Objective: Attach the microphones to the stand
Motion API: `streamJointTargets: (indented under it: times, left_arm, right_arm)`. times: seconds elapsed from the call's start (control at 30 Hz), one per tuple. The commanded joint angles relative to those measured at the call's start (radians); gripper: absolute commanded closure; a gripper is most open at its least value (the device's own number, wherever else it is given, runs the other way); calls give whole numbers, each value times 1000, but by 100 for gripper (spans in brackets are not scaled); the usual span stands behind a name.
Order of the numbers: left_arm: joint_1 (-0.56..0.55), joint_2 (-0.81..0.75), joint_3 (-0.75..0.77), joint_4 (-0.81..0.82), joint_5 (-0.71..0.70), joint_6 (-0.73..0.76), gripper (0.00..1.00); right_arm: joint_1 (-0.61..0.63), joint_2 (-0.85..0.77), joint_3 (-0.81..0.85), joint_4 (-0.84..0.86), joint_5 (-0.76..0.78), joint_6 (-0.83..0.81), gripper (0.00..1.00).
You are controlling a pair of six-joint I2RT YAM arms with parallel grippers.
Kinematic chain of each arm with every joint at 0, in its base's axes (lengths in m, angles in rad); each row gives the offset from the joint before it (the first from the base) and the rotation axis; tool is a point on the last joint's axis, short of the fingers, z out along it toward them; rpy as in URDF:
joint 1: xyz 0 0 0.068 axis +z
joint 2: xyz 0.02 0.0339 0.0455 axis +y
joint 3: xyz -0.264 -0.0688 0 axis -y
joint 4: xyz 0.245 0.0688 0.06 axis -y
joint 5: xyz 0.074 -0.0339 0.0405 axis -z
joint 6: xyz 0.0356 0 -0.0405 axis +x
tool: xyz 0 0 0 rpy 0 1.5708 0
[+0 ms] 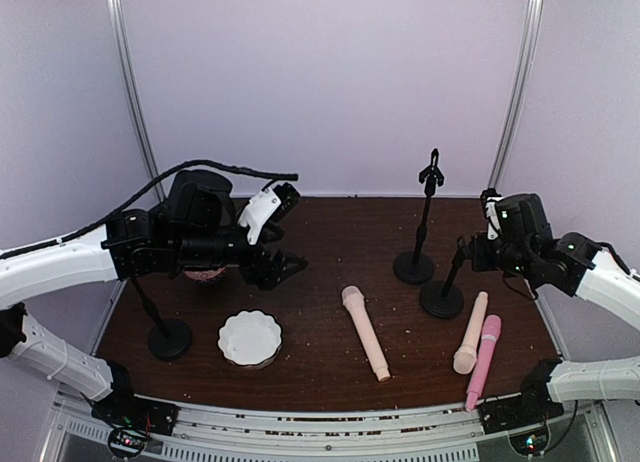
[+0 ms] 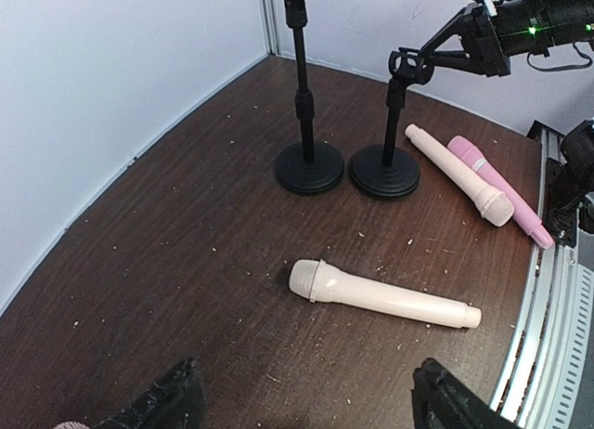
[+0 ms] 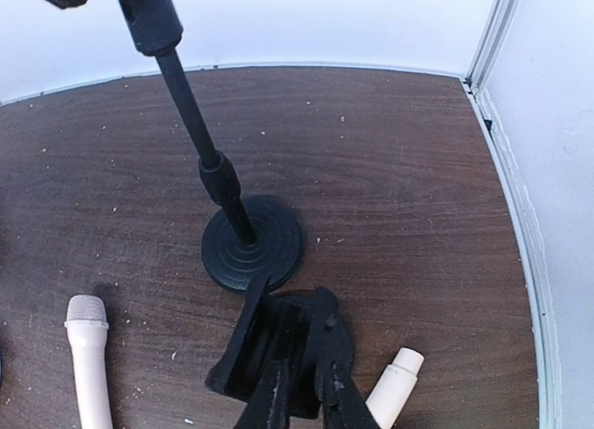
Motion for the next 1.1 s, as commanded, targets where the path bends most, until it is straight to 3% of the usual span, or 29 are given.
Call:
streamJointTargets:
  times: [0.0,0.3,0.43,0.57,0.9,1.07]
  left_arm:
    - [-4,2,-8,40,12,-14,21]
    - [-4,32,1,41,35,-9,21]
    - [-4,32,-2,41,38,-6,21]
    - [-4,36,-1,41,40,-7,21]
    - [-4,41,-2,41,44,-11,21]
    - [-4,43,-10,59,41,-12,21]
  right_arm:
    - [0,-40,-7,31,105,-58,88]
    - [-10,-30,-3,19,106,-78,90]
    - [-14,-11,-4,10,93,-72,82]
    - [-15,25,-13,7,79,-70,81]
    - [-15,-29,7,13,100,-104,100]
    - [-15,-80,72,19,49,-161,100]
